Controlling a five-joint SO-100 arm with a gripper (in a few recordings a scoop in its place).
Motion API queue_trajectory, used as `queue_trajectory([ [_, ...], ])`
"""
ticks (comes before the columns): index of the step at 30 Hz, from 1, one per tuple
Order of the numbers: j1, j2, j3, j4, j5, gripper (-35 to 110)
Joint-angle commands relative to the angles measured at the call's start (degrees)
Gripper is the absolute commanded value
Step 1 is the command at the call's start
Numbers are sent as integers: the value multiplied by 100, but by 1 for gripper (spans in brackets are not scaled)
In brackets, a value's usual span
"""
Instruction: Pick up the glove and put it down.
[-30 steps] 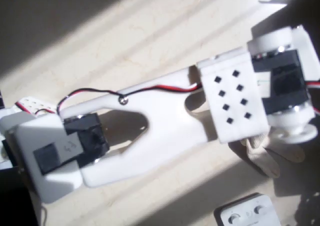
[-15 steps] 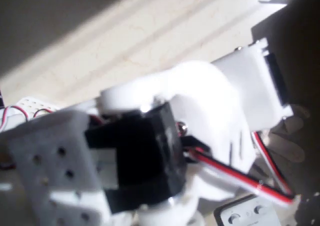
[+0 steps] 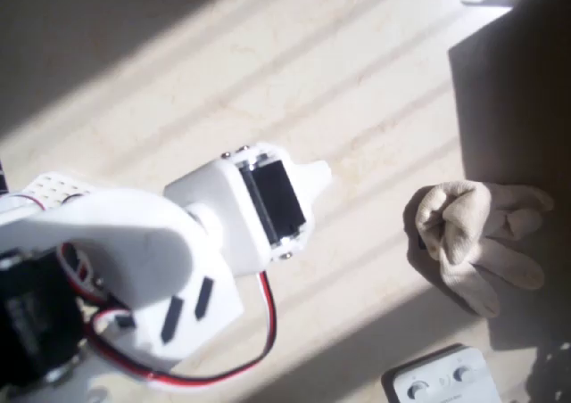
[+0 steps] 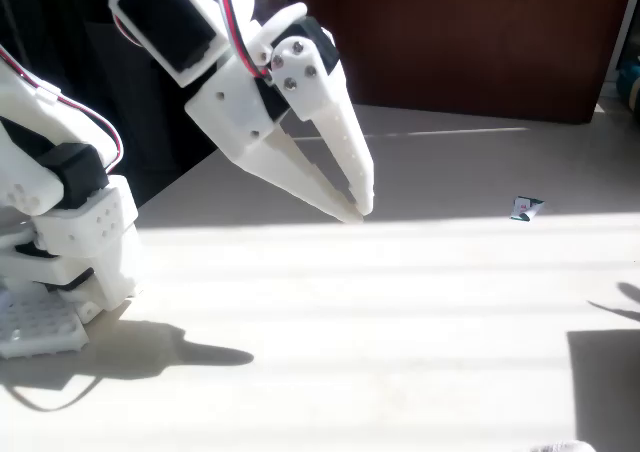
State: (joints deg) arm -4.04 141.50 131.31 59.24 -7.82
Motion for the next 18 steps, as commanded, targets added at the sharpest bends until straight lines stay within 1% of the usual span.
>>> queue_trajectory([
  [1,-44,861,844,-545,44,0],
  [4,-44,1538,1556,-1055,44,0],
  [7,-35,2171,2030,-1327,9,0],
  [18,-44,3753,2927,-1345,-18,0],
])
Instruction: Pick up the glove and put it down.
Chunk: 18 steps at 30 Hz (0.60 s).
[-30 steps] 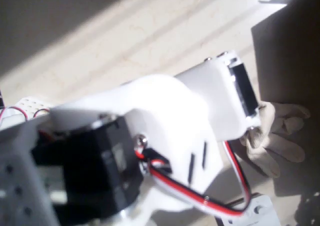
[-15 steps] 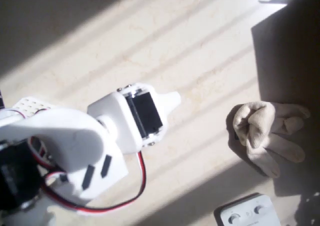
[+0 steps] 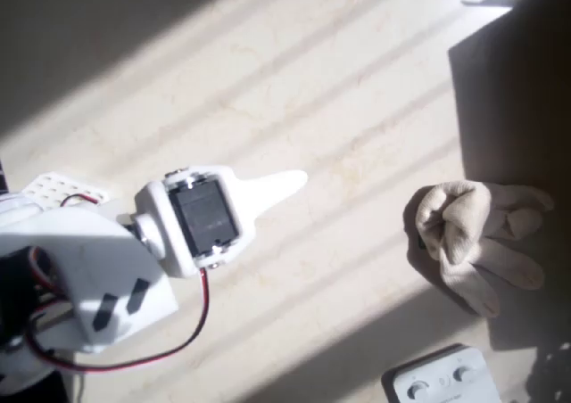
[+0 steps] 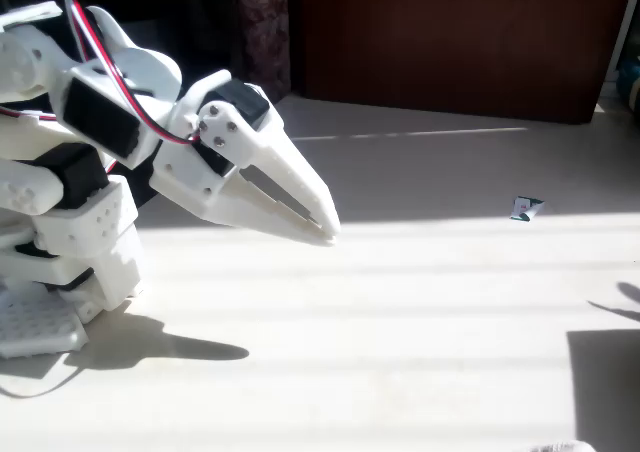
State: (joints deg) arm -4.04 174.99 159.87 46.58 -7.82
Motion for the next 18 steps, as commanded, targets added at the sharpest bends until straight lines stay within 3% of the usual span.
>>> queue_trajectory([
  [1,-44,571,149,-79,-18,0],
  [18,-44,1310,1178,-26,9,0],
])
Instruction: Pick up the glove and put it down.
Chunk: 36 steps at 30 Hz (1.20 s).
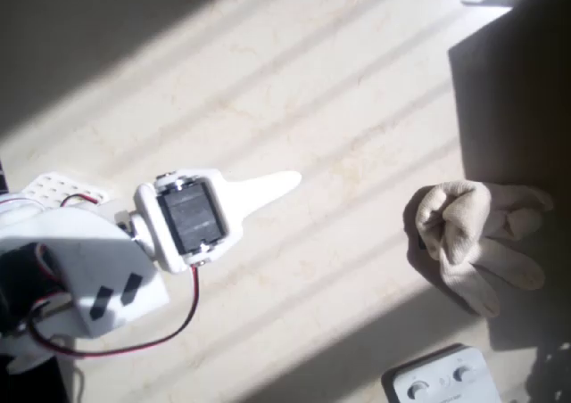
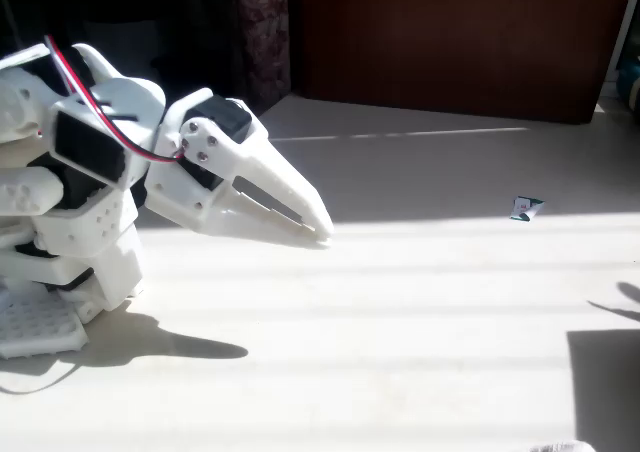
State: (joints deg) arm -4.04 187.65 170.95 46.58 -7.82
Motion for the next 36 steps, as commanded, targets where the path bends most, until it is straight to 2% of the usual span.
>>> queue_trajectory([
  [1,-44,44,149,-26,0,0],
  [30,-44,44,650,44,-18,0],
  [36,-53,44,457,1187,-18,0],
])
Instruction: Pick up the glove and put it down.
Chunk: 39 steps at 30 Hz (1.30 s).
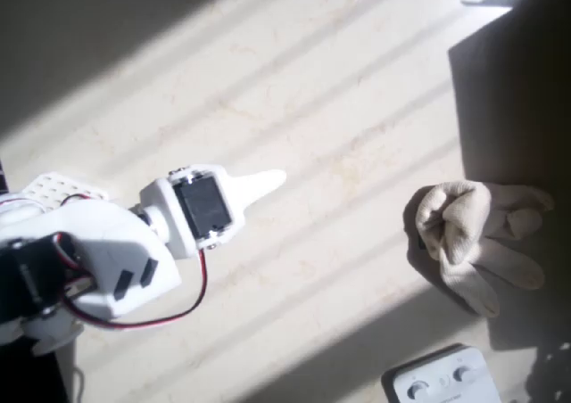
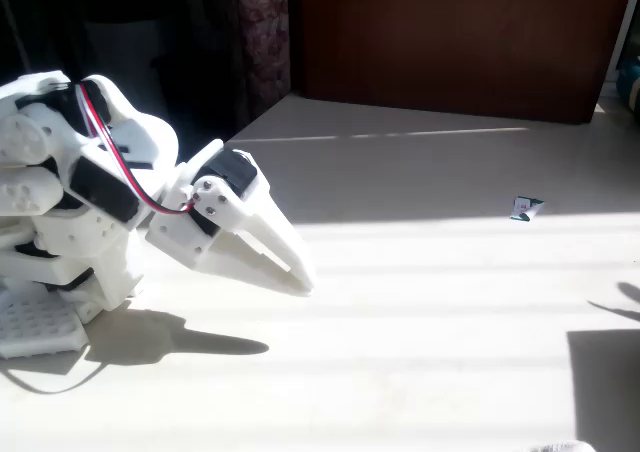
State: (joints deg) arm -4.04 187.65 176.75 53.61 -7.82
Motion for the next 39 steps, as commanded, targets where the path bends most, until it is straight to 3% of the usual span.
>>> queue_trajectory([
  [1,-53,44,-211,686,-18,0],
  [6,-53,44,-308,1274,26,0],
  [39,-62,53,-334,1283,-18,0],
])
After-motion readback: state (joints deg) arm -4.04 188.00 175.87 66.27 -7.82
